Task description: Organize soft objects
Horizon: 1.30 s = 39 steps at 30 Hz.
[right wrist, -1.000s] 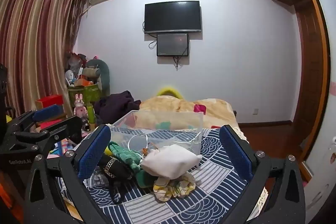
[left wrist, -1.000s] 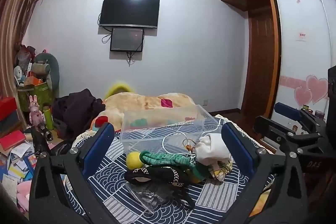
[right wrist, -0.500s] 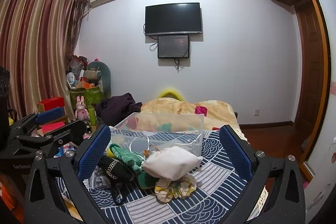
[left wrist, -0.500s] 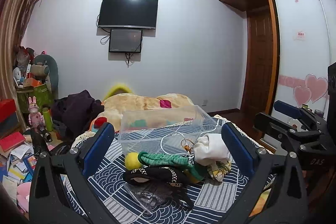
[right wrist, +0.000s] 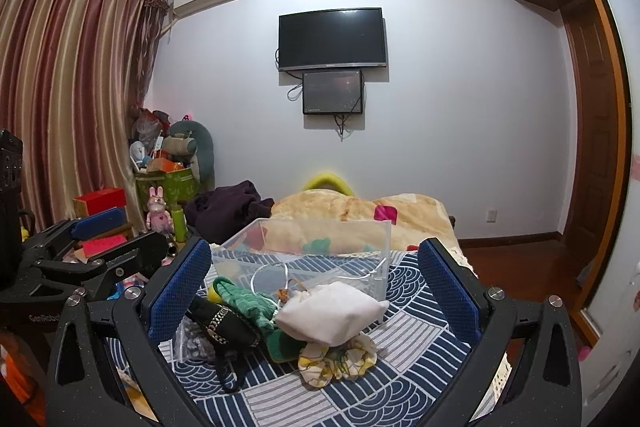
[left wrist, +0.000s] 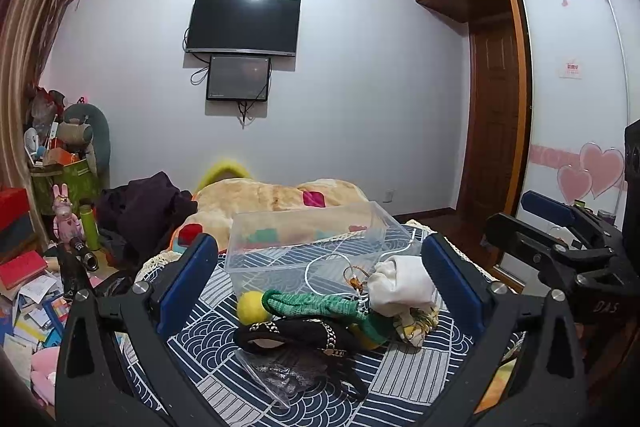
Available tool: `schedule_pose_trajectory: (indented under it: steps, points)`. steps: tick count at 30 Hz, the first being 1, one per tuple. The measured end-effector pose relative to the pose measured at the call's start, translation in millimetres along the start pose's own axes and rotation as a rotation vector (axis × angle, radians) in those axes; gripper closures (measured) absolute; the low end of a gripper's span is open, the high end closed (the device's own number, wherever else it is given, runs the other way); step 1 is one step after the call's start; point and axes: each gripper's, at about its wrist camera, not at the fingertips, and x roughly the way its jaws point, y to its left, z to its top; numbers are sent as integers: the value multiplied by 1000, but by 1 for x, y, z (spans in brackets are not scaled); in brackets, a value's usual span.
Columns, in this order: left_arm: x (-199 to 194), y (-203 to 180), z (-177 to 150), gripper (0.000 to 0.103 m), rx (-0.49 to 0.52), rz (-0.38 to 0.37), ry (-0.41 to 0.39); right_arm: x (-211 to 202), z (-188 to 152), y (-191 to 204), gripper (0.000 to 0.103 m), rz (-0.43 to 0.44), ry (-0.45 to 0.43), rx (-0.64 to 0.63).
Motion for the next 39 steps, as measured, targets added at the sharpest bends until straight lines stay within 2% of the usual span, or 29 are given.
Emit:
schedule_pose_trajectory:
  steps: [39]
  points:
    - [-2,-5,-3,0,-6,-17,-5,-3,-2,1,0,15,-24,1]
